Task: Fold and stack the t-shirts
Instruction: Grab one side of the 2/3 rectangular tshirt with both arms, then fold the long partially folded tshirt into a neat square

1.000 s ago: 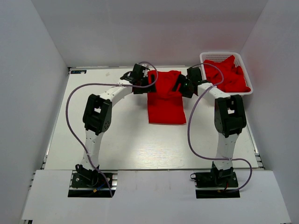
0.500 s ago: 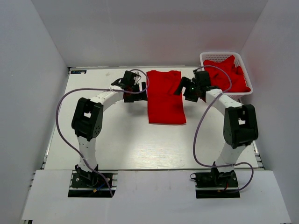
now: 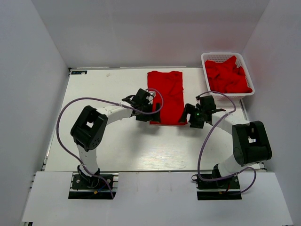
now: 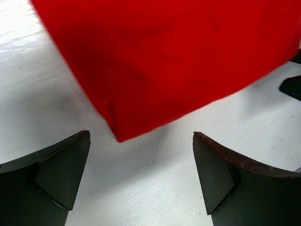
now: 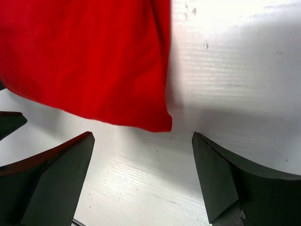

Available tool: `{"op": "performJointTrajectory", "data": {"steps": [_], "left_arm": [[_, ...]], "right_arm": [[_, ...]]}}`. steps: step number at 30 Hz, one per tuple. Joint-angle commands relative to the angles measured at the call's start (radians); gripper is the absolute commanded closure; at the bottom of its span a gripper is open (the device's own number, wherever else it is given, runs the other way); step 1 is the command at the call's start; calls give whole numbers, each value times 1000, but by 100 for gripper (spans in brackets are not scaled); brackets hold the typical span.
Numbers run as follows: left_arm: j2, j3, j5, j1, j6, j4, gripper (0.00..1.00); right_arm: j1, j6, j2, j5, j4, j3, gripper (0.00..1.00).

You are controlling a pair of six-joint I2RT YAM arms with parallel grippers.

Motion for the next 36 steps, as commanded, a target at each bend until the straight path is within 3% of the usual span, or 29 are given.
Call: {"op": "performJointTrajectory", "data": {"steps": [1,3,14,16,17,20,21,22,29,34,35,36], "left_arm": [[-12,-1,13,-7,-9,32,0],[-1,-10,3,-7,-9,21,3],[79,10,2,-7,11,20,42],[100,10,2,-7,11,20,50],[100,10,2,-7,23,20,64],[100,-13,32,-7,23,32,89],[100,-31,48,-7,23,32,100],[100,-31,62,-7,23,32,100],[-77,-148,105,-52,8,2,100],[-254,-293,175,-130,-64,-95,100],[-301,-304,186,-141,-64,-115,100],[-320,-304,187,-151,-64,-176,100]], "right_arm": [[-1,-26,-7,-49,79,-1,10],[-2,-25,9,-49,93,-4,10],[-4,-22,88,-32,122,-3,10],[-4,-25,107,-35,125,0,15],[-4,-22,111,-38,131,0,34],[-1,-22,110,-75,136,-12,70],[-2,-20,102,-85,133,-23,94],[-1,-20,83,-93,133,-34,100],[6,-32,-143,-119,55,-152,100],[10,-8,-381,-109,-183,-293,100],[15,3,-502,-112,-220,-299,100],[13,5,-542,-113,-335,-301,100]]}}
